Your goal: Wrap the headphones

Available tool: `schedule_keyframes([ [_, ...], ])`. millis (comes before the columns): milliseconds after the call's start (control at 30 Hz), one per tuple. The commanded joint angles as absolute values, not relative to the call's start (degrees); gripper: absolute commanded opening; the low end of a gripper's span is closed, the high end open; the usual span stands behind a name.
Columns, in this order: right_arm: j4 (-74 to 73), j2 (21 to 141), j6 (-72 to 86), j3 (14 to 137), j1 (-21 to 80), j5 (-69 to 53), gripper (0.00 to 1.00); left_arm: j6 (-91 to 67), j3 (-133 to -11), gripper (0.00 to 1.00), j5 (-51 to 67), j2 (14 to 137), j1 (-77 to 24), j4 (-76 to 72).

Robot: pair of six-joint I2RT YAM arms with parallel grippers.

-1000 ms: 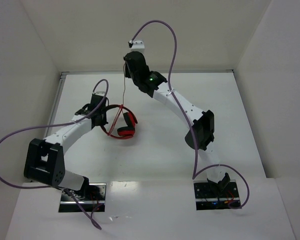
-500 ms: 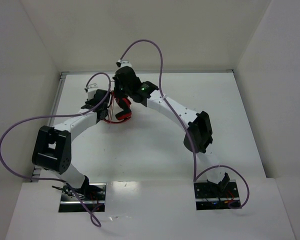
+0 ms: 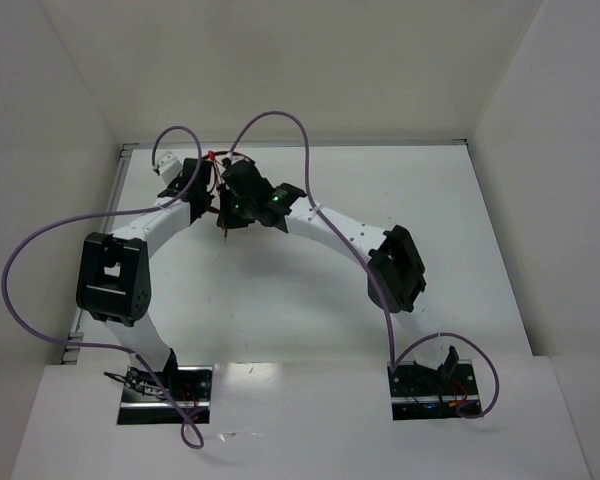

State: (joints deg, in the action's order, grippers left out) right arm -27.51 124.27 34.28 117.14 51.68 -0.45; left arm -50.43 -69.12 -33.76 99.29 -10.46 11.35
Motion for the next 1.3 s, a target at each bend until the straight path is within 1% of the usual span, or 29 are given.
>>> schedule_keyframes([
  [0,-24.3,120.6,35.9,113.9,54.1,-3.4,0.01,-59.1,-72.7,0.00,-26.8,99.8,-7.6,5.5],
  [367,-20.2,116.8,36.4,101.4,54.1,-4.0,0.01,-60.6,-81.5,0.00,-15.9,102.0,-4.7,5.4],
  [500,-17.5,115.5,36.4,96.9,54.1,-2.8,0.01,-62.0,-84.2,0.00,-9.6,102.0,-4.0,4.9],
  [633,-14.0,112.2,36.4,90.9,54.1,1.7,0.01,-62.0,-87.2,0.00,-4.8,101.0,-3.4,6.2],
  [733,-8.6,107.7,36.4,82.1,54.1,6.1,0.01,-62.0,-87.8,0.00,0.2,100.1,-2.8,6.2],
  [933,6.3,99.8,35.5,69.2,54.1,14.1,0.01,-62.5,-86.4,0.00,10.2,96.6,-2.8,6.8],
  [967,7.9,98.5,33.9,68.2,54.1,16.1,0.01,-63.2,-86.4,0.00,11.5,96.1,-2.8,6.8],
  [1067,13.5,98.0,31.3,66.2,54.1,16.7,0.01,-63.7,-84.4,0.00,16.4,93.4,-2.8,6.0],
  [1200,16.9,100.9,30.7,67.3,54.1,12.7,0.01,-64.2,-83.9,0.00,18.4,90.9,-2.8,6.6],
  [1267,17.7,101.9,30.7,67.3,54.1,12.7,0.01,-64.2,-83.3,0.00,19.5,90.0,-2.8,6.6],
])
